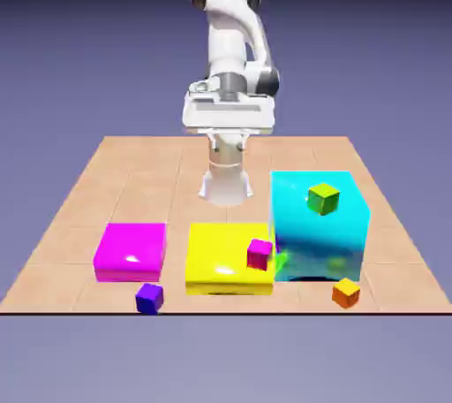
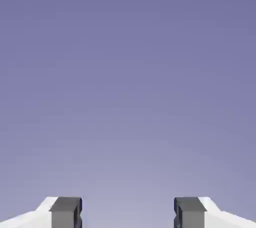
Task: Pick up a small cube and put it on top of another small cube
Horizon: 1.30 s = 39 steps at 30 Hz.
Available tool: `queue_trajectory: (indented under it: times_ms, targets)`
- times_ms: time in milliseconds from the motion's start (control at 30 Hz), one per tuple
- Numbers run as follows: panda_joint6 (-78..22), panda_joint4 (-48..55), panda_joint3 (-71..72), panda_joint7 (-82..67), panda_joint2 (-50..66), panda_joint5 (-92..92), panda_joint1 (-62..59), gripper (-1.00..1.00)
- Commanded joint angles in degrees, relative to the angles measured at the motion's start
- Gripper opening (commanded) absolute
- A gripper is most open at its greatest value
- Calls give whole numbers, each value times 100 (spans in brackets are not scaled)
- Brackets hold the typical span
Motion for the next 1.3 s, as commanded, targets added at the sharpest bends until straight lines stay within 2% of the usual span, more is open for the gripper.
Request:
queue_trajectory:
  times_ms: [0, 1033, 1100, 1233, 1267]
  targets:
    - [-88, 116, -131, -222, 208, -6, 94, 0]
    - [-2813, 3721, -4183, -7106, 6643, -181, 3018, 0]
    - [-2820, 3730, -4193, -7123, 6659, -181, 3025, 0]
    - [-2092, 3892, -3650, -7248, 7469, 126, 2371, 0]
    - [-2092, 3892, -3650, -7248, 7469, 126, 2371, -100]
